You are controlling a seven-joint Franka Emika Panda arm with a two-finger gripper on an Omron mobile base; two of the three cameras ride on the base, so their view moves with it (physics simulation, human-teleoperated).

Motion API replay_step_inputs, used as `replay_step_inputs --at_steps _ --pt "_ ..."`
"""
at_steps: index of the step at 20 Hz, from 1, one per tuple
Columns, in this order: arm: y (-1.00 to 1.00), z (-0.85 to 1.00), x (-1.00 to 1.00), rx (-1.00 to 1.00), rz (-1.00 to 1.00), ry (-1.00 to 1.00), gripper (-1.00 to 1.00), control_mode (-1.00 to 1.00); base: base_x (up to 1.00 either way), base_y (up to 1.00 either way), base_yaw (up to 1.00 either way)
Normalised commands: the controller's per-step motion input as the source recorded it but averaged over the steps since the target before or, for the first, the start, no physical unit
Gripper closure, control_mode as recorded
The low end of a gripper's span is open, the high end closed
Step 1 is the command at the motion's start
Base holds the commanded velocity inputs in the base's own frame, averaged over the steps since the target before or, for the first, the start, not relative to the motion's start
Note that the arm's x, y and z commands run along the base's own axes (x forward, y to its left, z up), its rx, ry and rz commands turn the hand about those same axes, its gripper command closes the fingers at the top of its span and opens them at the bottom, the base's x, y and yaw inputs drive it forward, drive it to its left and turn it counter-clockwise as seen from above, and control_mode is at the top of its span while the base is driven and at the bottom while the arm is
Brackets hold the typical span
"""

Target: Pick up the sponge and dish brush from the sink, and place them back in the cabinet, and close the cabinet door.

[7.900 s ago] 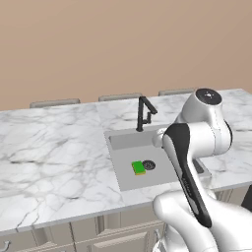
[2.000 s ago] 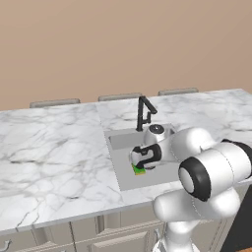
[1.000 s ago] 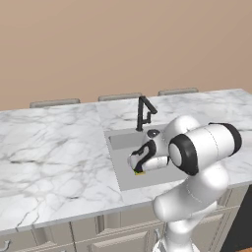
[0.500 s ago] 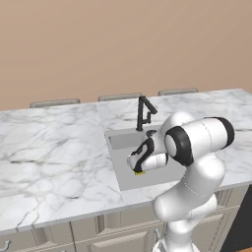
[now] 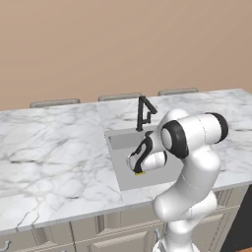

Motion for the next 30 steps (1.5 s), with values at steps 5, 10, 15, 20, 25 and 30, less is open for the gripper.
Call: replay_step_inputs --at_steps 5,10,15,20,25,30 --pt "0.03 -0.13 0.13 0.00 0.00 0.00 -1.00 -1.00 0.00 0.00 0.00" --pt "0.06 -0.11 0.15 0.00 0.00 0.00 -1.00 -1.00 0.00 0.00 0.00" --pt "0.08 -0.08 0.12 0.00 0.00 0.00 -1.00 -1.00 0.00 0.00 0.00" --pt "0.08 -0.10 0.16 0.00 0.00 0.00 -1.00 -1.00 0.00 0.00 0.00" --pt "0.04 -0.10 0.18 0.00 0.00 0.00 -1.00 -1.00 0.00 0.00 0.00" --pt "0.00 -0.13 0.12 0.00 0.00 0.00 -1.00 -1.00 0.00 0.00 0.00"
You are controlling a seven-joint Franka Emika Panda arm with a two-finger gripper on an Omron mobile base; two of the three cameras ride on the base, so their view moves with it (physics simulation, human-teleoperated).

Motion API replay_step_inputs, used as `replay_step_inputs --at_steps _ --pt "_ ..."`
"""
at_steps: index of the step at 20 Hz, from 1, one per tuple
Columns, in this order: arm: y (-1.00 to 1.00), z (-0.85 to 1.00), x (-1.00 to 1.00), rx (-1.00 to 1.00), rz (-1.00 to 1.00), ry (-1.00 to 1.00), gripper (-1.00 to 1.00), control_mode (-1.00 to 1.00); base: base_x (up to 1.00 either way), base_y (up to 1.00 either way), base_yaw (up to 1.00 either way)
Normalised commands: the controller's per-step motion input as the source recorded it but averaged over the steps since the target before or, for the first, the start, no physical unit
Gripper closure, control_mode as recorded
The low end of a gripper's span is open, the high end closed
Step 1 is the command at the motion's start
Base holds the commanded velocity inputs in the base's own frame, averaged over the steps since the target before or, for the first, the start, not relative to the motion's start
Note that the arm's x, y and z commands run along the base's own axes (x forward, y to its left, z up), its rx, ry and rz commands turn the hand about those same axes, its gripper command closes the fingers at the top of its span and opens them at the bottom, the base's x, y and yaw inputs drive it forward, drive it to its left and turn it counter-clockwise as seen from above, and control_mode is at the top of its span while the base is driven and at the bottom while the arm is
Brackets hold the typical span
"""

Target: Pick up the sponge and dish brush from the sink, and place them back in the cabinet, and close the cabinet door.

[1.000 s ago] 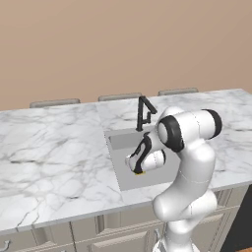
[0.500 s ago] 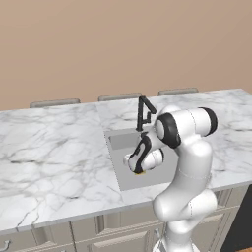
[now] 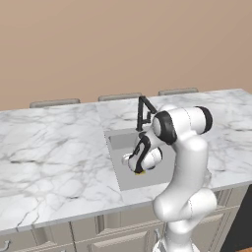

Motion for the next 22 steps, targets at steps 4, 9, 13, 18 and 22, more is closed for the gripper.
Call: replay_step_inputs --at_steps 4,9,13,18,22 --pt "0.00 -0.15 0.05 0.00 0.00 0.00 -1.00 -1.00 0.00 0.00 0.00" --pt "0.00 -0.18 0.00 0.00 0.00 0.00 -1.00 -1.00 0.00 0.00 0.00" --pt "0.00 -0.12 0.01 0.00 0.00 0.00 -1.00 -1.00 0.00 0.00 0.00" --pt "0.00 -0.07 0.04 0.00 0.00 0.00 -1.00 -1.00 0.00 0.00 0.00" --pt "0.00 -0.08 0.04 0.00 0.00 0.00 -1.00 -1.00 0.00 0.00 0.00"
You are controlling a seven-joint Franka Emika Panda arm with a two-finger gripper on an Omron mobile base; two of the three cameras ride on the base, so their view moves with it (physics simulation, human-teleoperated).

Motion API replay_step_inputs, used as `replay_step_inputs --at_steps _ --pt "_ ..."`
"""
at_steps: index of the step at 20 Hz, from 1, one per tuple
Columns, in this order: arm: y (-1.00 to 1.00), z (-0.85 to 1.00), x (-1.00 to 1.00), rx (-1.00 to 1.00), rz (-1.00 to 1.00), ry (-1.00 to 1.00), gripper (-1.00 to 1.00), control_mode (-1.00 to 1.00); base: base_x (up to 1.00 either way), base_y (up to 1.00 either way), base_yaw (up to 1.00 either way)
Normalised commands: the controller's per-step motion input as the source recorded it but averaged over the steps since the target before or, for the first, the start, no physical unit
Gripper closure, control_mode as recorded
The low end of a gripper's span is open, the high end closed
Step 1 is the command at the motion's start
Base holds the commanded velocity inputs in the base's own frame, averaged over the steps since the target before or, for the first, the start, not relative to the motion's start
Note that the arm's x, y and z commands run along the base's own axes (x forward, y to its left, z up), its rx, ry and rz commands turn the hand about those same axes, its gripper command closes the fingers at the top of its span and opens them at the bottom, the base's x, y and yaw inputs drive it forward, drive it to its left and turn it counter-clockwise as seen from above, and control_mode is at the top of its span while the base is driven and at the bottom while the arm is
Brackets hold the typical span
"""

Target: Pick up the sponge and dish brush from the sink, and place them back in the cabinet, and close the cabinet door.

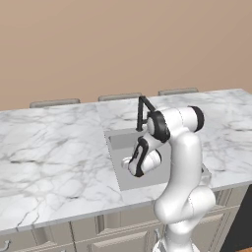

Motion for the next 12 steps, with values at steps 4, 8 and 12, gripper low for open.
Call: replay_step_inputs --at_steps 4,8,12 --pt "0.00 -0.14 0.08 0.00 0.00 0.00 -1.00 -1.00 0.00 0.00 0.00" --pt "0.00 -0.16 0.09 0.00 0.00 0.00 -1.00 -1.00 0.00 0.00 0.00" --pt "0.00 -0.10 0.05 0.00 0.00 0.01 -1.00 -1.00 0.00 0.00 0.00"
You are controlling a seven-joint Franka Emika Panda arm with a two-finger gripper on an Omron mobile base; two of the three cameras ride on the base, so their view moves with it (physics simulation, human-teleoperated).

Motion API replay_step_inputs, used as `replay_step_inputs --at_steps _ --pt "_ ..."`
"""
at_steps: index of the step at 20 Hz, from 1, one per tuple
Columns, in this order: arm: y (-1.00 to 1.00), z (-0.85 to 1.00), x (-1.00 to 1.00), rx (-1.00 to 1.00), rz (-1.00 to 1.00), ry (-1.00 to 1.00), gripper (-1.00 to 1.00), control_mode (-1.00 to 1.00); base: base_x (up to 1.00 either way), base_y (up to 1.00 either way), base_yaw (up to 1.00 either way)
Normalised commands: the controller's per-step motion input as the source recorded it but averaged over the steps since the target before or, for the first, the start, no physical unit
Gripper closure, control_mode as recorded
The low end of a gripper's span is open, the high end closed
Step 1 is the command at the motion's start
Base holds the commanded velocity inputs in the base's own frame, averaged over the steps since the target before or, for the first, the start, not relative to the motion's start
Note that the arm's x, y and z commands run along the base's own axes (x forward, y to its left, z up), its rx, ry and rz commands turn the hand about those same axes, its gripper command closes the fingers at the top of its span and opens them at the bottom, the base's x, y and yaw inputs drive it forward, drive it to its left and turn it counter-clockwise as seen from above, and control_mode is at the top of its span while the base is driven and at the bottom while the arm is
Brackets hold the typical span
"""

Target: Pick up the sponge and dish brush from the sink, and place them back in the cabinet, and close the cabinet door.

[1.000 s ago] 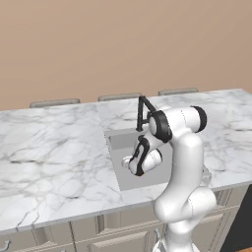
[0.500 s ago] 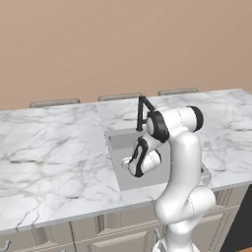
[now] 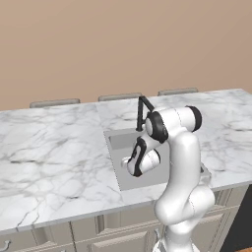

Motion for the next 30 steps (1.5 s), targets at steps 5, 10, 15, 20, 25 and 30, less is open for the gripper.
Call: replay_step_inputs --at_steps 5,10,15,20,25,30 --pt "0.00 -0.12 0.03 0.00 0.00 0.01 -1.00 -1.00 0.00 0.00 0.00" --pt "0.00 -0.19 0.00 0.00 0.00 0.01 1.00 -1.00 0.00 0.00 0.00" --pt "0.00 -0.02 0.00 0.00 0.00 0.02 1.00 -1.00 0.00 0.00 0.00" --pt "0.00 0.00 0.00 0.00 0.00 0.00 1.00 -1.00 0.00 0.00 0.00" --pt "0.00 0.00 0.00 0.00 0.00 0.00 1.00 -1.00 0.00 0.00 0.00" --pt "-0.02 0.00 0.00 0.00 0.00 0.00 1.00 -1.00 0.00 0.00 0.00"
